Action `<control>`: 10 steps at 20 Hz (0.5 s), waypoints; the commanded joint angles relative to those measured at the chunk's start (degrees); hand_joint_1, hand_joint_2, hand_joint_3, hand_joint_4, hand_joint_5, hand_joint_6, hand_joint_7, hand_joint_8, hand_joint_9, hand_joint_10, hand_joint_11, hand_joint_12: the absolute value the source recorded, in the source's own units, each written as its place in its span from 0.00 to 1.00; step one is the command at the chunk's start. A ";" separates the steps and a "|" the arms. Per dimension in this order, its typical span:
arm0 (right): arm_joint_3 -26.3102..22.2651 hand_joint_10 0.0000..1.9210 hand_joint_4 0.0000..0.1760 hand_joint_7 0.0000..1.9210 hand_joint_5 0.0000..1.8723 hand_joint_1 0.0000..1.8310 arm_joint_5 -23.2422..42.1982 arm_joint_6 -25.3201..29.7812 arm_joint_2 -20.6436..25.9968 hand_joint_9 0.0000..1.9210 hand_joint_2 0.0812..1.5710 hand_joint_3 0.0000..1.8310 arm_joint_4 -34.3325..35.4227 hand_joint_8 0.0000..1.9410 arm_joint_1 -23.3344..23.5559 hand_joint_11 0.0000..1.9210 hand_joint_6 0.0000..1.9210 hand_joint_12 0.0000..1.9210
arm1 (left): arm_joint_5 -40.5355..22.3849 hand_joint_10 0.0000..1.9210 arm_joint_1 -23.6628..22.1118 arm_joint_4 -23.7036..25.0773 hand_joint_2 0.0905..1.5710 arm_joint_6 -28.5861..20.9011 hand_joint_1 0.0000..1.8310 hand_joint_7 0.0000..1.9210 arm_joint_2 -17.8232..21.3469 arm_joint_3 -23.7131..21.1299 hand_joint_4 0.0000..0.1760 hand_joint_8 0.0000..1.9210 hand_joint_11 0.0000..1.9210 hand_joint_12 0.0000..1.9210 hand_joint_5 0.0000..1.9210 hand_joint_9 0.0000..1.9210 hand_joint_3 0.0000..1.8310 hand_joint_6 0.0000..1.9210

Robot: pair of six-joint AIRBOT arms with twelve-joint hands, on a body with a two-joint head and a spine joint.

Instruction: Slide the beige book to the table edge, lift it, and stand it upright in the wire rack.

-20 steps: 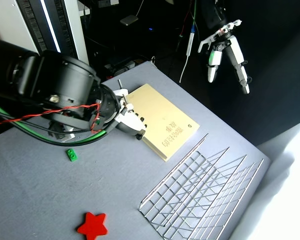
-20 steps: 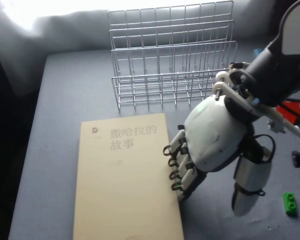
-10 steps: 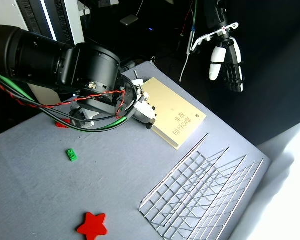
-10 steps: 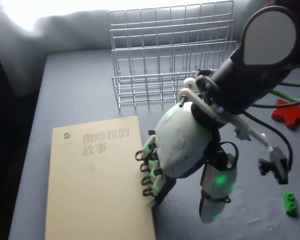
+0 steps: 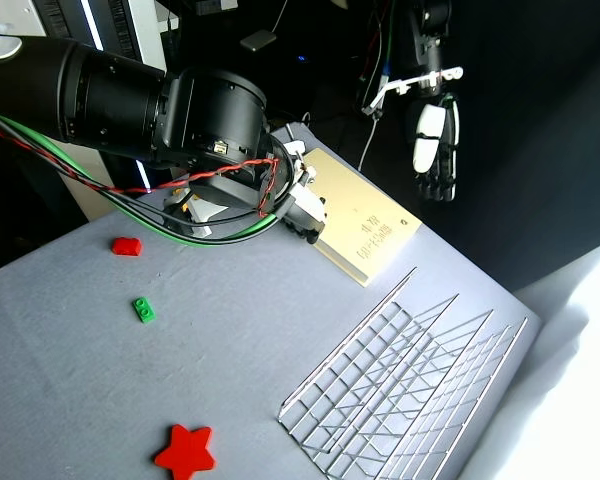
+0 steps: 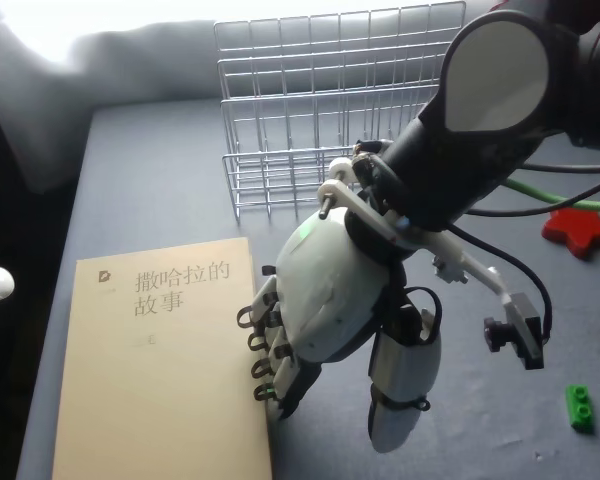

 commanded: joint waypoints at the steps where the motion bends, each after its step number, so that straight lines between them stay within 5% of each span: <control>1: -0.16 0.00 0.00 0.15 0.15 0.13 -1.14 0.54 -0.22 0.14 0.70 0.00 2.77 0.00 0.55 0.00 0.00 0.37 | -2.56 0.00 -0.38 2.24 0.67 -2.19 0.62 0.00 -0.10 0.53 0.00 0.00 0.00 0.00 0.00 0.00 0.00 0.00; 5: -0.16 0.00 0.00 0.13 0.13 0.10 -1.17 0.88 -1.50 0.13 0.72 0.00 2.78 0.00 0.59 0.00 0.00 0.36 | -3.37 0.00 1.32 11.56 0.70 -4.21 0.60 0.00 -0.39 1.79 0.00 0.00 0.00 0.00 0.00 0.00 0.01 0.00; 10: -0.50 0.00 0.00 0.13 0.13 0.10 -1.14 1.35 -2.68 0.12 0.72 0.00 2.79 0.00 0.46 0.00 0.00 0.34 | -7.92 0.00 4.78 13.21 0.69 -5.27 0.61 0.00 -0.63 3.03 0.00 0.00 0.00 0.00 0.00 0.00 0.00 0.00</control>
